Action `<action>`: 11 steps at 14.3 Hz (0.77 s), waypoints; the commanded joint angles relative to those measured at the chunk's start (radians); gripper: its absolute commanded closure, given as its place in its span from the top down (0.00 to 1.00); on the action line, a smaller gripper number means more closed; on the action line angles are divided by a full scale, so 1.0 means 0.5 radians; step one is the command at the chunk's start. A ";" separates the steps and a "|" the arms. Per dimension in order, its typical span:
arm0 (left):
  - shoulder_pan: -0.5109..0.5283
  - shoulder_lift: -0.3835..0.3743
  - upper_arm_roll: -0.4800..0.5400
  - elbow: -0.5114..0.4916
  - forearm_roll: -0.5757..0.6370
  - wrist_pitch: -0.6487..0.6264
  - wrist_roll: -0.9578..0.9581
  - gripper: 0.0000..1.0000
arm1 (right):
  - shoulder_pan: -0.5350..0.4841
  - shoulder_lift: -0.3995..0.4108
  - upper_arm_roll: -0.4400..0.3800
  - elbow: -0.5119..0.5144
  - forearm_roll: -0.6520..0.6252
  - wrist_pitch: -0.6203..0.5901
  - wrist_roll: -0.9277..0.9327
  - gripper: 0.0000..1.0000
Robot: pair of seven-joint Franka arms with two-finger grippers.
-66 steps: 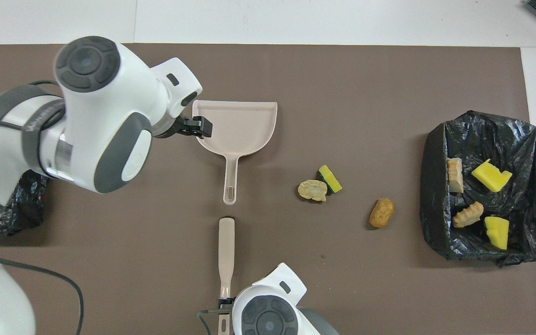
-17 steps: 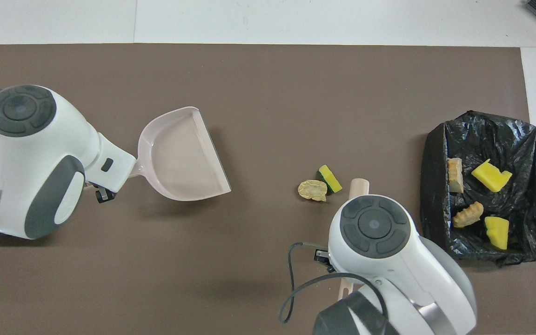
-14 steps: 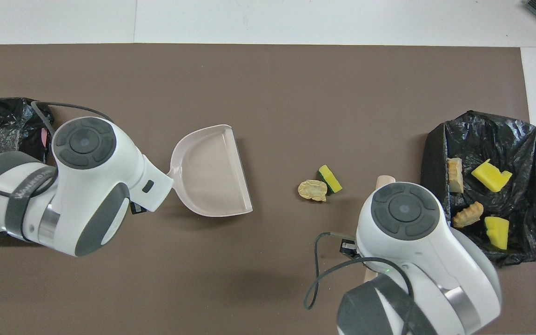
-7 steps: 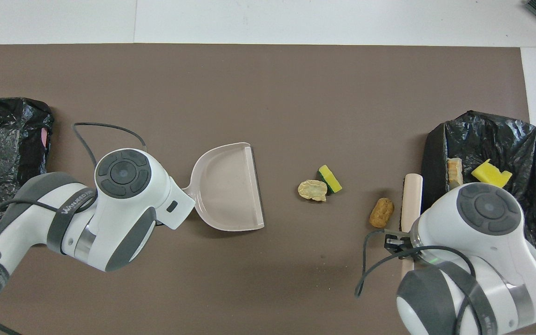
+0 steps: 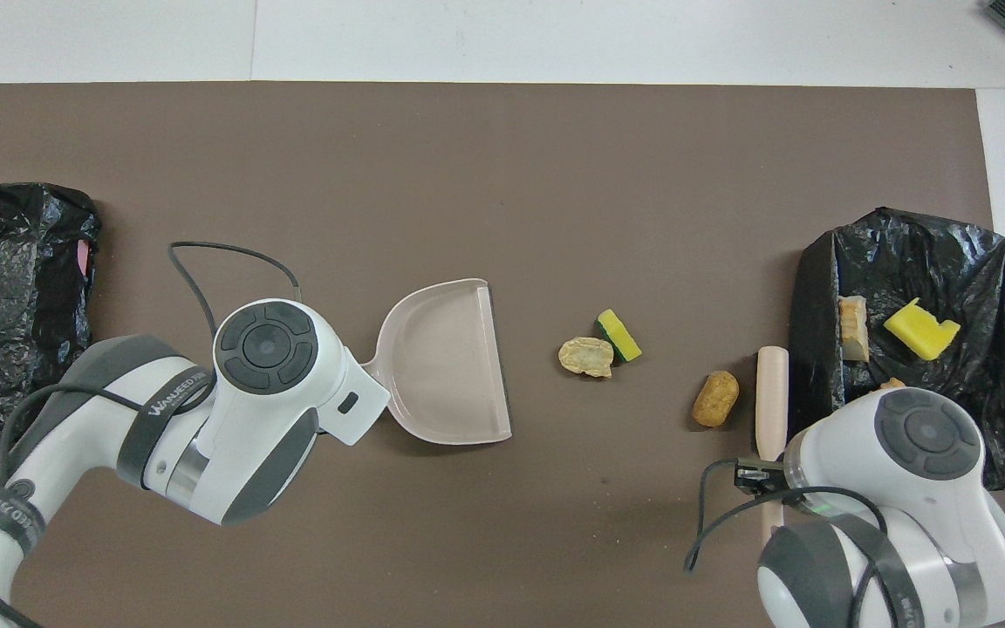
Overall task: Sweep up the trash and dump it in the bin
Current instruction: 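Sweep the remaining pieces with the right gripper's brush into the dustpan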
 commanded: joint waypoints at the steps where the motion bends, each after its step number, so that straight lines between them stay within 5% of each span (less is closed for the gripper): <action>1: -0.030 -0.076 0.028 -0.082 0.030 0.055 -0.047 0.00 | -0.019 0.003 0.024 -0.042 0.074 0.120 -0.079 0.00; 11: -0.024 -0.070 0.027 -0.106 0.027 0.076 -0.074 0.00 | 0.275 0.509 0.036 0.378 0.194 0.258 -0.100 0.00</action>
